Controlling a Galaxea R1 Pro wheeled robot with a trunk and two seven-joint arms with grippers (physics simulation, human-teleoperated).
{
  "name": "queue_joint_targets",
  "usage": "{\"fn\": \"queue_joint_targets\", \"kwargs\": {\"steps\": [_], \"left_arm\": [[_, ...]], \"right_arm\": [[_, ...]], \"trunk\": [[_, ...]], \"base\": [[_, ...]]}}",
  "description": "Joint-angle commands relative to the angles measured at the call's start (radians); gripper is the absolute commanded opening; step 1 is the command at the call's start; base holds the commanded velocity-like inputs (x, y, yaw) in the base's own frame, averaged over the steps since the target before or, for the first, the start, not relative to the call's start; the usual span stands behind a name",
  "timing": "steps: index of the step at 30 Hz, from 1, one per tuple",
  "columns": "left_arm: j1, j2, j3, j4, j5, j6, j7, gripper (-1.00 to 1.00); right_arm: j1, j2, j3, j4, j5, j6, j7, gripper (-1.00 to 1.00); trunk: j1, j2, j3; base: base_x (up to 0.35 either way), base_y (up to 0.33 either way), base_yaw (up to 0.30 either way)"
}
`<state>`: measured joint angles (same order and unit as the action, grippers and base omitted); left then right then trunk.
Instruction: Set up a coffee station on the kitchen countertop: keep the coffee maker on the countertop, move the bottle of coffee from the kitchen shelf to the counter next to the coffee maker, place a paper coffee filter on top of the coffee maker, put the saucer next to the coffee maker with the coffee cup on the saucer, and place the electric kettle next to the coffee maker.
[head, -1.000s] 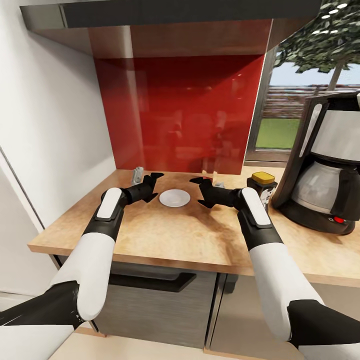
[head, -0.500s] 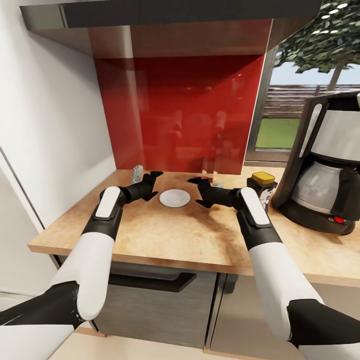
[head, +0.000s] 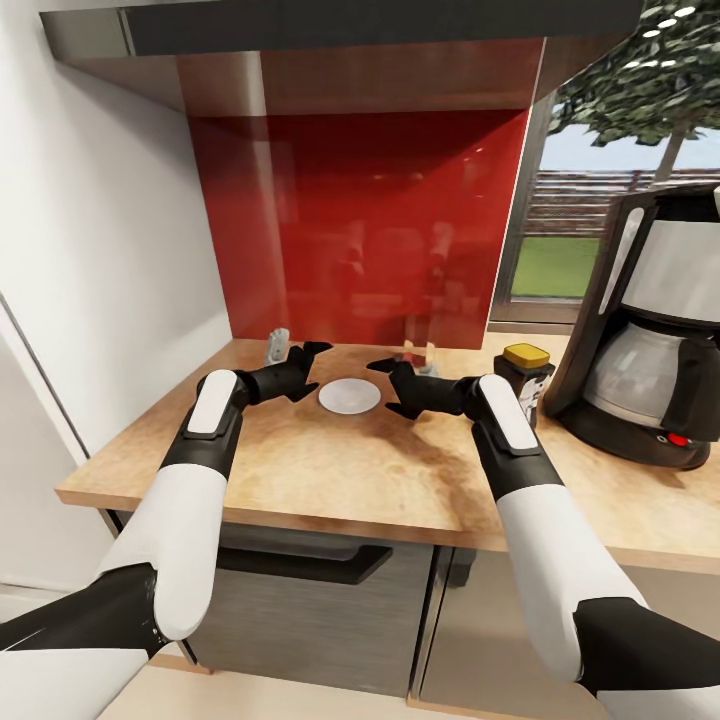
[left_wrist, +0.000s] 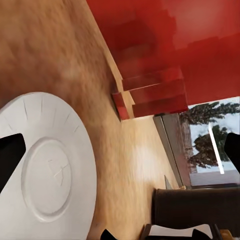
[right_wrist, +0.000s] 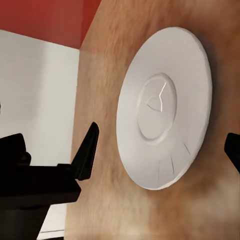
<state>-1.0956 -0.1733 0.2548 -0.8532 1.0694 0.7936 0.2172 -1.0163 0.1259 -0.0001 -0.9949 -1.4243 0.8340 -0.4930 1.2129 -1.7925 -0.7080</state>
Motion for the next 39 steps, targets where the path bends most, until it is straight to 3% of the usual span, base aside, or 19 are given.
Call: {"fn": "queue_joint_targets", "kwargs": {"steps": [1,39], "left_arm": [[-0.001,-0.001,0.005,-0.001,0.011,0.005,0.01,1.0],[-0.001,-0.001,0.007,0.027,0.011,0.006,0.013,1.0]], "right_arm": [[-0.001,0.0,0.0,-0.001,-0.01,0.0,-0.01,1.0],[-0.001,0.003,0.002,0.064,-0.008,0.001,0.044,1.0]], "trunk": [[0.0,0.0,-0.001],[0.0,0.0,-0.001]], "base": [[0.0,0.0,0.0],[0.0,0.0,0.0]]}}
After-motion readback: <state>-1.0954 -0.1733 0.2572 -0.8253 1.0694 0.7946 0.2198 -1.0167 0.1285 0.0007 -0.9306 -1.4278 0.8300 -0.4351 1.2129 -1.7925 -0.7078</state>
